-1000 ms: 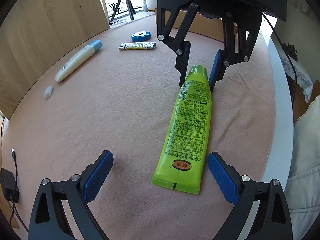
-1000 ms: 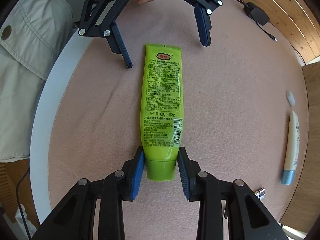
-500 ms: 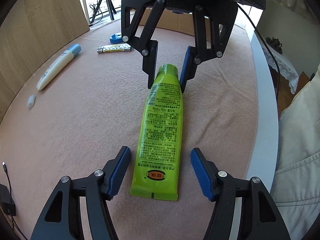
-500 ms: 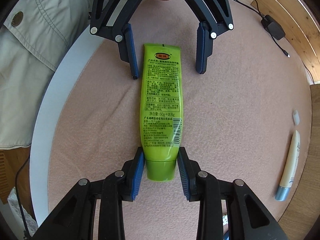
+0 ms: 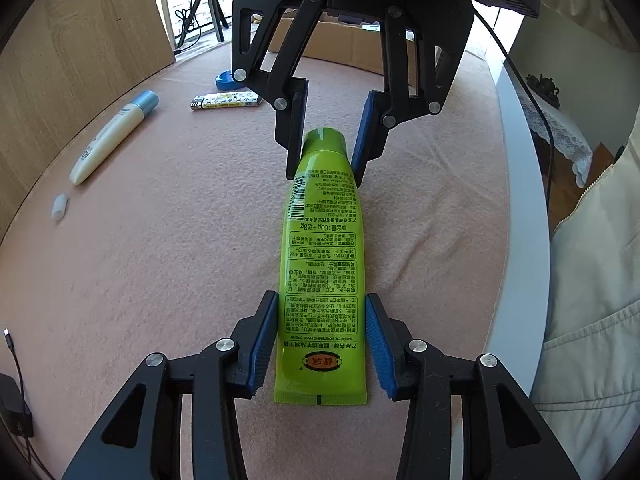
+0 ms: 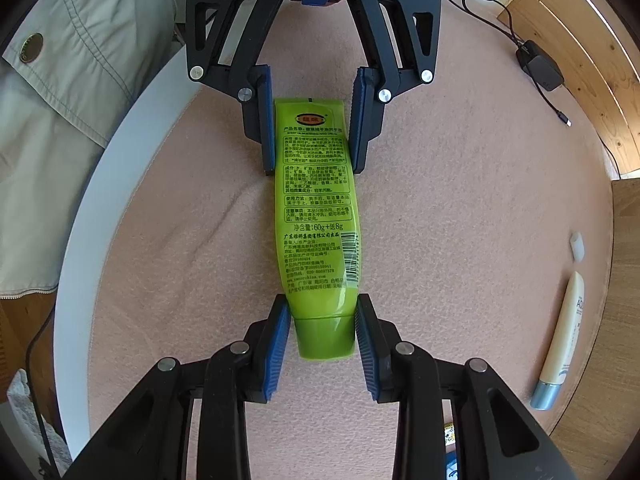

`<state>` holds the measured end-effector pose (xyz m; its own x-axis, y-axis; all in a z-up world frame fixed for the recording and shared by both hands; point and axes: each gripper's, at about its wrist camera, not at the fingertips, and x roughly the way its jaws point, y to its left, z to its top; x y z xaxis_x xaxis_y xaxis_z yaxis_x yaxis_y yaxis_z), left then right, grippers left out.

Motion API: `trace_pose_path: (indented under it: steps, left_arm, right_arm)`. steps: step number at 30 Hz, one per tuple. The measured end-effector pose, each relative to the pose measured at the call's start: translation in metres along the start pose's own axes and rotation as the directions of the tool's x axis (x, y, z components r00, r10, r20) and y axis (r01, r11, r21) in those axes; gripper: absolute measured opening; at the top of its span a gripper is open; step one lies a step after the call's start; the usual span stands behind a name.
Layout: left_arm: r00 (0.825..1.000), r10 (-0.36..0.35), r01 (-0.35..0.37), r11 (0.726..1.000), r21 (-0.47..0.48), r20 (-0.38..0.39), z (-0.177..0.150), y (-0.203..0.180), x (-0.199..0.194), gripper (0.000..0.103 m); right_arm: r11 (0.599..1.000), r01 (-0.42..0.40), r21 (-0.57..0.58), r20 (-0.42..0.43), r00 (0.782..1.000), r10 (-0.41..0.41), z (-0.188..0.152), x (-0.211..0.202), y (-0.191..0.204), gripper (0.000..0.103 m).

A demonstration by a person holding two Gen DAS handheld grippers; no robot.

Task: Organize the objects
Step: 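Close the left tool on the green tube's crimped end while right tool holds the cap, then lift and carry the green tube with both tools toward the box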

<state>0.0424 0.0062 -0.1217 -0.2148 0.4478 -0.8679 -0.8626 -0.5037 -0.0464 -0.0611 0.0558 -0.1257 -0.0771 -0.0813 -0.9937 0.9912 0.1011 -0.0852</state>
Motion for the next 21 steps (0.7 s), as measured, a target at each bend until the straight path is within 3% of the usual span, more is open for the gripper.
trace_pose_path:
  steps: [6, 16, 19, 21]
  left_arm:
    - [1.000, 0.010, -0.010, 1.000, 0.013, -0.002, 0.005, -0.003, -0.010, 0.046]
    - [0.998, 0.055, -0.055, 0.995, 0.086, 0.002, 0.043, -0.008, -0.029, 0.046]
    - [0.998, 0.064, -0.063, 0.991, 0.114, -0.001, 0.051, -0.013, -0.034, 0.046]
    - [0.998, 0.067, -0.067, 0.990, 0.125, -0.001, 0.055, -0.016, -0.035, 0.046]
  right_arm:
    - [1.000, 0.004, 0.014, 0.011, 1.000, -0.004, 0.009, -0.004, -0.013, 0.029]
    - [0.997, 0.066, 0.042, 0.011, 0.998, -0.066, 0.022, -0.028, -0.031, 0.029]
    - [0.994, 0.098, 0.050, 0.007, 0.995, -0.098, 0.027, -0.037, -0.011, 0.029]
    - [0.992, 0.115, 0.053, 0.005, 0.993, -0.115, 0.003, -0.040, 0.020, 0.029]
